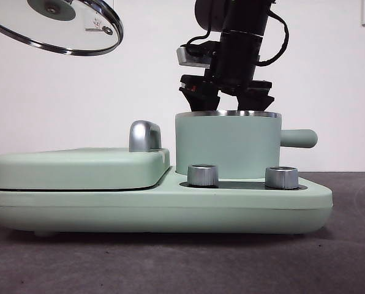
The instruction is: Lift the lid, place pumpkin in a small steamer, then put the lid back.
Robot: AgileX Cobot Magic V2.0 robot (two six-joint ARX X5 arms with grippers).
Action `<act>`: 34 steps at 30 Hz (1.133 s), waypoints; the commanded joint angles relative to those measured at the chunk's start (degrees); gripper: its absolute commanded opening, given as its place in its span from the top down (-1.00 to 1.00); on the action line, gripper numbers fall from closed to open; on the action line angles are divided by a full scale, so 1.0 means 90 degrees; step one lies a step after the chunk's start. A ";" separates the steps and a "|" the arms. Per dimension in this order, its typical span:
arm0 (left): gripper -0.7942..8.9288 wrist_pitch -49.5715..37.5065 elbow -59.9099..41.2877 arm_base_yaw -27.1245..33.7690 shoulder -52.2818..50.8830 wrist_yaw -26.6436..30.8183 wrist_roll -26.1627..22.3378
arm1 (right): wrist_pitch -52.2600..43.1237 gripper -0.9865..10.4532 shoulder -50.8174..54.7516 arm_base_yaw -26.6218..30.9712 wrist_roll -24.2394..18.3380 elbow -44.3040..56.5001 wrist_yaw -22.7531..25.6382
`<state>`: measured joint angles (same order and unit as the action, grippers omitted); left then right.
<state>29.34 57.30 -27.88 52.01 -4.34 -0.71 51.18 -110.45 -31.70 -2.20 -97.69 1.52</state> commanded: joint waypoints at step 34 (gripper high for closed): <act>0.80 -0.0209 0.0095 -0.0017 0.0005 0.0010 -0.0058 | 0.0818 0.23 0.1855 -0.0022 0.0245 -0.0012 -0.0287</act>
<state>29.34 57.30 -27.88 52.01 -4.34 -0.80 58.26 -93.14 -31.53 -0.62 -97.19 -1.28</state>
